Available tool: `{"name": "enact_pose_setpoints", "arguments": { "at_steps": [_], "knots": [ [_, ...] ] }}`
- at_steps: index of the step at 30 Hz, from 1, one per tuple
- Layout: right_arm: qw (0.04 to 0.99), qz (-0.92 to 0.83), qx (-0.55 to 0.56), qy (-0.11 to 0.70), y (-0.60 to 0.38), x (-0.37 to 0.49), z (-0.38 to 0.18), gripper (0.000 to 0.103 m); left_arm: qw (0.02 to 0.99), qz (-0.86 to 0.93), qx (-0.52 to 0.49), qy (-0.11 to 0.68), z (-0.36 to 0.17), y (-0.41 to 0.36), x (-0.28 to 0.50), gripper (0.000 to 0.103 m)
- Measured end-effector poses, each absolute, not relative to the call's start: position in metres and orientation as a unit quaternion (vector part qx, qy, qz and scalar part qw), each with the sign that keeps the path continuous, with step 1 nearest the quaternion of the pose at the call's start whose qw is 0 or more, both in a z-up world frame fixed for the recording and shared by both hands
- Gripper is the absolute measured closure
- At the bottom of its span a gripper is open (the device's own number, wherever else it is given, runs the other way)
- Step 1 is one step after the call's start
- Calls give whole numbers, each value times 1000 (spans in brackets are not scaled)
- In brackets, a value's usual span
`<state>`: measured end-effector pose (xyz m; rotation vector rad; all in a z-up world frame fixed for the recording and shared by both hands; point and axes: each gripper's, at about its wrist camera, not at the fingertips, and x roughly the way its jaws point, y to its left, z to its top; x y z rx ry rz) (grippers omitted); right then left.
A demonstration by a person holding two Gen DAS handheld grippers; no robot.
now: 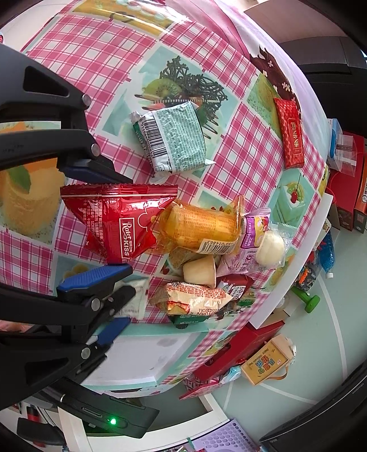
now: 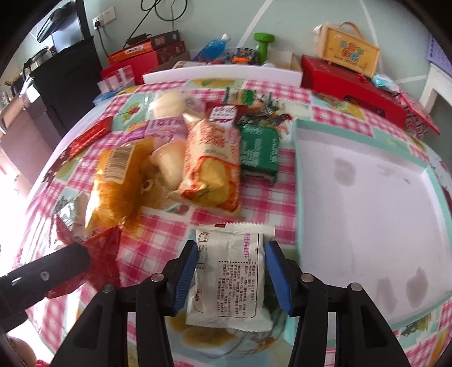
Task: Organize snacks
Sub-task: 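Lift the white packet with the right tool while the left tool lifts the red bag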
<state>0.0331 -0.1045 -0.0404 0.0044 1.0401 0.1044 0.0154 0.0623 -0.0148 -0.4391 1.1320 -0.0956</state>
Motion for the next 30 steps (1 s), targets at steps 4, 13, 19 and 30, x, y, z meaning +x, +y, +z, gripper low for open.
{"name": "enact_pose_setpoints", "arguments": {
  "at_steps": [4,13,19,30],
  "knots": [
    [862,65,5,502,-98,29,-42,49,818,-45,-206,535,-16,62,16,48],
    [851,77,-59,516,-74,21,-54,45,814,-46,-204,542,-21,60,19,48],
    [853,69,-60,515,-75,20,-53,48,815,-42,-207,540,-21,62,18,48],
    [891,44,0,452,-98,12,-8,49,845,-59,-209,489,9,63,7,49]
  ]
}}
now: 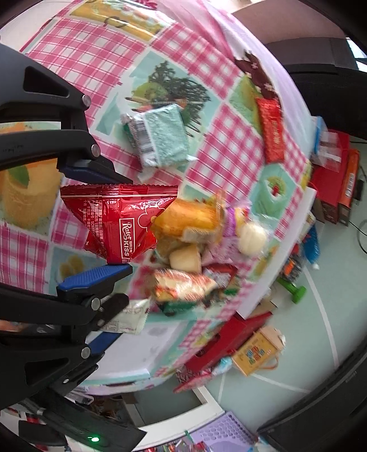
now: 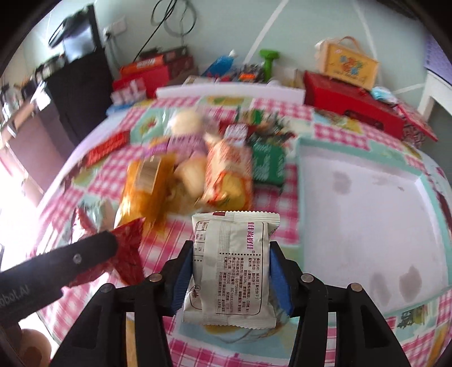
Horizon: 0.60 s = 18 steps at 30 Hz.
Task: Organize snacks
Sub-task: 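Lift the white packet with the right tool while the left tool lifts the red bag, then release the white packet into the tray with the right tool while the left tool drops the red bag there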
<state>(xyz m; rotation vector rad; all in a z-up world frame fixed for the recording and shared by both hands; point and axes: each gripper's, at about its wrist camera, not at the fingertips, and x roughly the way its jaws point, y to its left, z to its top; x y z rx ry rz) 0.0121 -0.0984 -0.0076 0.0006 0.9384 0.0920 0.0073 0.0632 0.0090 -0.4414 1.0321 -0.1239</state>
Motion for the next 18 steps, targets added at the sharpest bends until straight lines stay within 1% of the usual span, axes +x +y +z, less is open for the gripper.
{"name": "enact_pose_setpoints", "arguments": {
  "at_steps": [5,11,18],
  "knots": [
    [915,-13,27,401,-129,26,16,49,853,-70,-191,480,25,45,19,49],
    [914,-105,51,389,-184,49,19,49,868,-123,-144,460,52,-9,48,49],
    [902,-185,77,383,-250,63,16,49,868,-168,-100,457,54,-75,84,49]
  ]
}}
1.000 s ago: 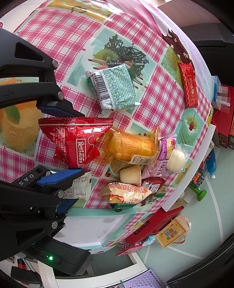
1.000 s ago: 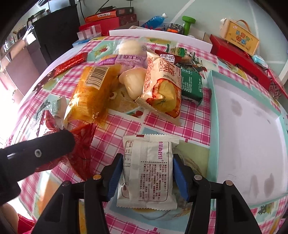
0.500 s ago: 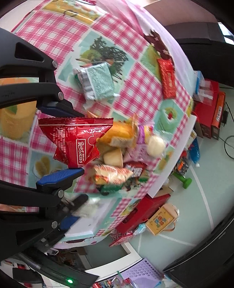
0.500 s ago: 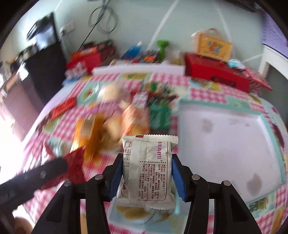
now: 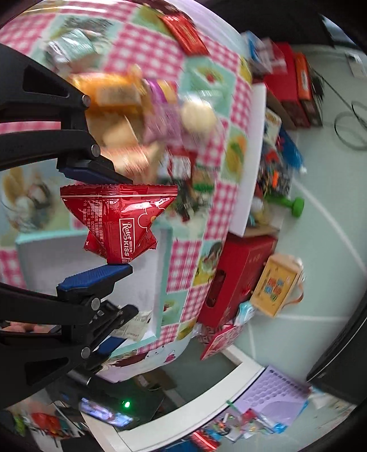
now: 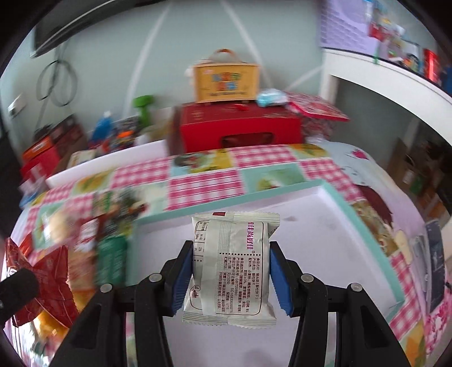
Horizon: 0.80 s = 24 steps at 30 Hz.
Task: Organize snacks
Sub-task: 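Release the white packet into the tray with the right tool while the left tool drops the red bag there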
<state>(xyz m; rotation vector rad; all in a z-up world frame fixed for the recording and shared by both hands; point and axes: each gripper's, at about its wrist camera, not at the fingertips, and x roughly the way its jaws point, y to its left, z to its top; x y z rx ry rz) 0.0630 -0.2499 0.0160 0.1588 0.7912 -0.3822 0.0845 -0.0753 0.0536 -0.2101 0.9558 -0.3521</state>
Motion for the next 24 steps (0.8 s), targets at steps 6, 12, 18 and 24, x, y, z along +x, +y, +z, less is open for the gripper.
{"name": "enact_pose_setpoints", "arguments": {
  "at_steps": [6,12,18,24],
  "knots": [
    [887,-225,121,384,-298,68,7,49,866,-190,-63,458,34,-127,111,49],
    [878,-248,133,388,-323,75,-2,49,853,-206,-58,475,11,-158,137,49],
    [868,-249,134,407,-331,81,-14,49,849,-209,-52,482,-3,-178,149,48],
    [867,-235,140,417,-330,83,-18,45,853,-203,-41,479,-1,-177,148,20]
  ]
}}
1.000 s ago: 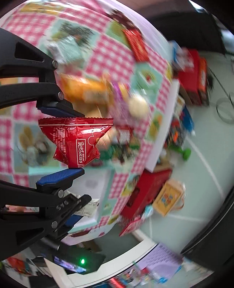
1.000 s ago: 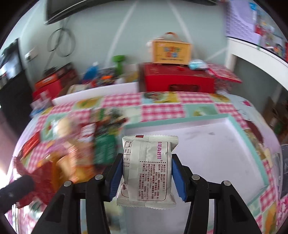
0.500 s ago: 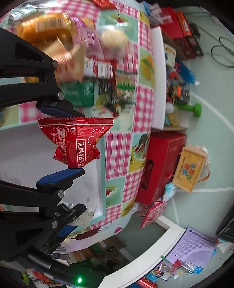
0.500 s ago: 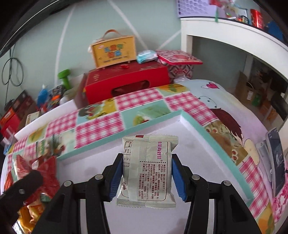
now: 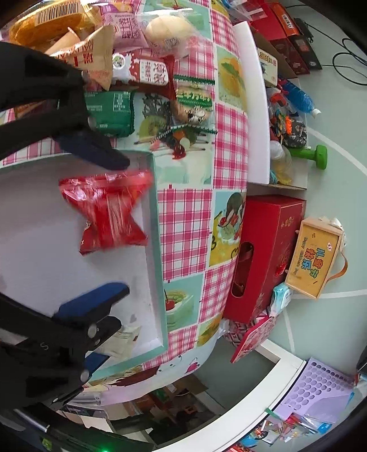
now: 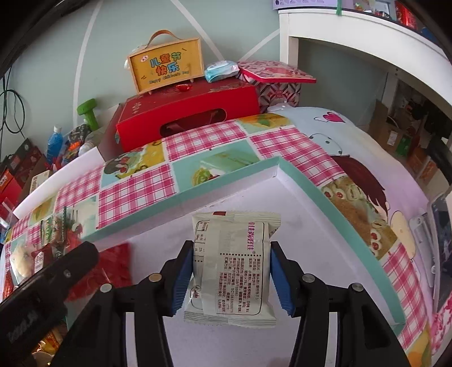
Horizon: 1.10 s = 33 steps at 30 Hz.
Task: Organize snacks
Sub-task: 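Release the white packet into the tray with the right tool while the left tool drops the red bag there, then grasp the yellow-orange bread bag with the right tool while the left tool grasps the green-white pack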
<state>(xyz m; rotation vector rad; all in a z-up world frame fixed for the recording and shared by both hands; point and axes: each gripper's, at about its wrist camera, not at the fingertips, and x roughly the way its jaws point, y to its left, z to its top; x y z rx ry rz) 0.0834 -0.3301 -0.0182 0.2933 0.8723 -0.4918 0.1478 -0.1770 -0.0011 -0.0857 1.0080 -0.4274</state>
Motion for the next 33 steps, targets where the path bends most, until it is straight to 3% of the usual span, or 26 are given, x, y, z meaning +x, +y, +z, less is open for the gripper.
{"name": "enact_pose_setpoints", "arguments": {
  "at_steps": [5,7,10,12,13,33],
  "knots": [
    [863,-236,150,422,-332,82,-17,45,862,-187,-39,469,11,-167,146,19],
    [861,-236,151,424,-333,81,-17,43,866,-179,-35,466,14,-164,146,11],
    [865,-224,153,421,-332,80,-14,22,878,-151,-22,454,17,-158,146,4],
    [867,-217,155,420,-330,81,-13,2,882,-126,-14,454,17,-151,149,4],
    [869,-214,153,419,-329,81,-12,0,882,-118,-14,456,16,-148,151,3],
    [875,-196,110,428,-297,57,18,0,881,-27,42,470,24,-91,121,2]
  ]
}}
